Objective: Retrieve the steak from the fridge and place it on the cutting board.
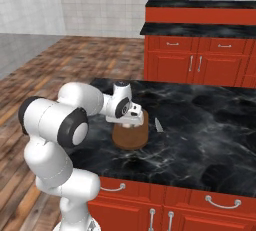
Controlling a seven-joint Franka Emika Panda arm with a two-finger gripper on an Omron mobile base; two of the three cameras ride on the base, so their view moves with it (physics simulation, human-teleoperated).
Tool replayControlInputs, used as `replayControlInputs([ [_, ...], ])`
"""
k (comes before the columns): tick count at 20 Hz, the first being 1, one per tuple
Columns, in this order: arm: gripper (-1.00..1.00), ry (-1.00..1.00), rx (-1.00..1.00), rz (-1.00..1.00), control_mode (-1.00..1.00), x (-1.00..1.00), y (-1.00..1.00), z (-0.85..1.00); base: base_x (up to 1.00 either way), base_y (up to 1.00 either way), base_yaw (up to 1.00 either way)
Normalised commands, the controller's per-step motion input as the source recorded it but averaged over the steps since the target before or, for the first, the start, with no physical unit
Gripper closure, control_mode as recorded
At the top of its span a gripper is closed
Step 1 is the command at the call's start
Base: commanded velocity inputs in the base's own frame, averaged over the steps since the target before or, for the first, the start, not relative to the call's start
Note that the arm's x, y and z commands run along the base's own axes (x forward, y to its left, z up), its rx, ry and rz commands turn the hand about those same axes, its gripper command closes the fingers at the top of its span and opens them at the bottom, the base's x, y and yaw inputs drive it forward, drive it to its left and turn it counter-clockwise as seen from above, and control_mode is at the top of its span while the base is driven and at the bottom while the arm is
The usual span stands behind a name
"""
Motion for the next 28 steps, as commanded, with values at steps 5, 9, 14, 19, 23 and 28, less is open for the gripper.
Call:
replayControlInputs([
  [5, 1.00, 0.00, 0.00, 0.00, -1.00, 0.00, 0.02, -0.19, 0.00, 0.00, 0.00],
  [9, -1.00, 0.00, 0.00, 0.00, -1.00, 0.00, 0.07, -0.15, 0.00, 0.00, 0.00],
  [14, -1.00, 0.00, 0.02, 0.00, -1.00, 0.00, 0.01, -0.22, 0.00, 0.00, 0.00],
  [19, -1.00, 0.00, 0.01, 0.00, -1.00, 0.00, 0.00, -0.12, 0.00, 0.00, 0.00],
  [23, -1.00, 0.00, 0.00, 0.00, -1.00, 0.00, 0.00, 0.00, 0.00, 0.00, 0.00],
  [28, -1.00, 0.00, 0.00, 0.00, -1.00, -0.03, 0.00, 0.25, 0.00, 0.00, 0.00],
])
